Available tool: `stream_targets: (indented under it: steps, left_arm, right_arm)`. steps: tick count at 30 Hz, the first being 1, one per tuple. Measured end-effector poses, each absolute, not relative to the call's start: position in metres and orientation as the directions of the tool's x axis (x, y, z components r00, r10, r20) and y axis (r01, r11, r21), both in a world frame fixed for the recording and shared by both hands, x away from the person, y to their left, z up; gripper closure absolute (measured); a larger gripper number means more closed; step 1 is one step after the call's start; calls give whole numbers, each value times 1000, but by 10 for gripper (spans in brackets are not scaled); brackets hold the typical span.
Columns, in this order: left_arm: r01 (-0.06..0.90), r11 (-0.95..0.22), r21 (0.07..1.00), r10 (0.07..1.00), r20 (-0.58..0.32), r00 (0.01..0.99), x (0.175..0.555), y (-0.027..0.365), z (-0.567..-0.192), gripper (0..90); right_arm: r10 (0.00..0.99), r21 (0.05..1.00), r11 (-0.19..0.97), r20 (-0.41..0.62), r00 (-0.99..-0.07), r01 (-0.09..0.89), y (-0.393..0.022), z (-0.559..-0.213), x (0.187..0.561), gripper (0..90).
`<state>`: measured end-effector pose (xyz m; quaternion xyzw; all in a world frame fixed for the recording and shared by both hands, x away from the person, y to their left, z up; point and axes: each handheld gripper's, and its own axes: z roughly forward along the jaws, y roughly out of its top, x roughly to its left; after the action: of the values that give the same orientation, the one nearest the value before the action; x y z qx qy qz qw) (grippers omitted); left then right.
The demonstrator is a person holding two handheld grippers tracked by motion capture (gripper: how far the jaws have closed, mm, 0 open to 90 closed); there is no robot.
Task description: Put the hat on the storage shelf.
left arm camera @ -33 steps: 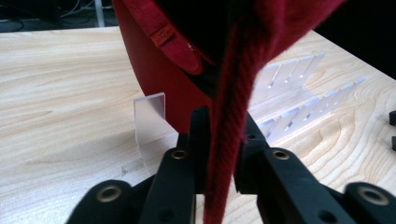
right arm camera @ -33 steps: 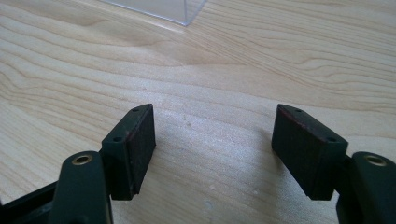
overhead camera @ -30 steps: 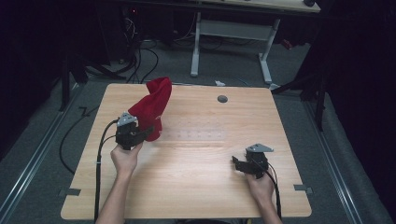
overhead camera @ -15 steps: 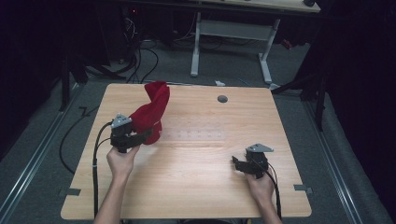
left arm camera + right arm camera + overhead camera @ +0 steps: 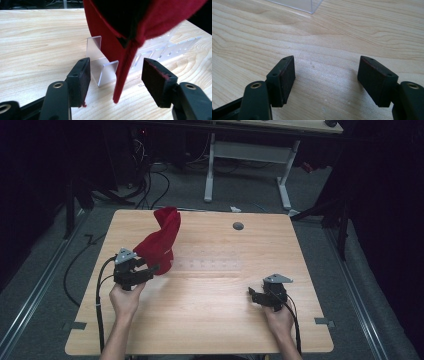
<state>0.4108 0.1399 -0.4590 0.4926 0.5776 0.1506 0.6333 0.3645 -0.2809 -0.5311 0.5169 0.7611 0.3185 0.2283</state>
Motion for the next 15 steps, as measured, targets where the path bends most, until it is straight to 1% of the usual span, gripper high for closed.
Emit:
stream_targets:
  steps: [15]
  left_arm:
    - [371, 469, 802, 758, -581, 298, 388, 145, -462, 394]
  right_arm:
    - [931, 721, 264, -19, -363, 641, -281, -531, 365, 305]
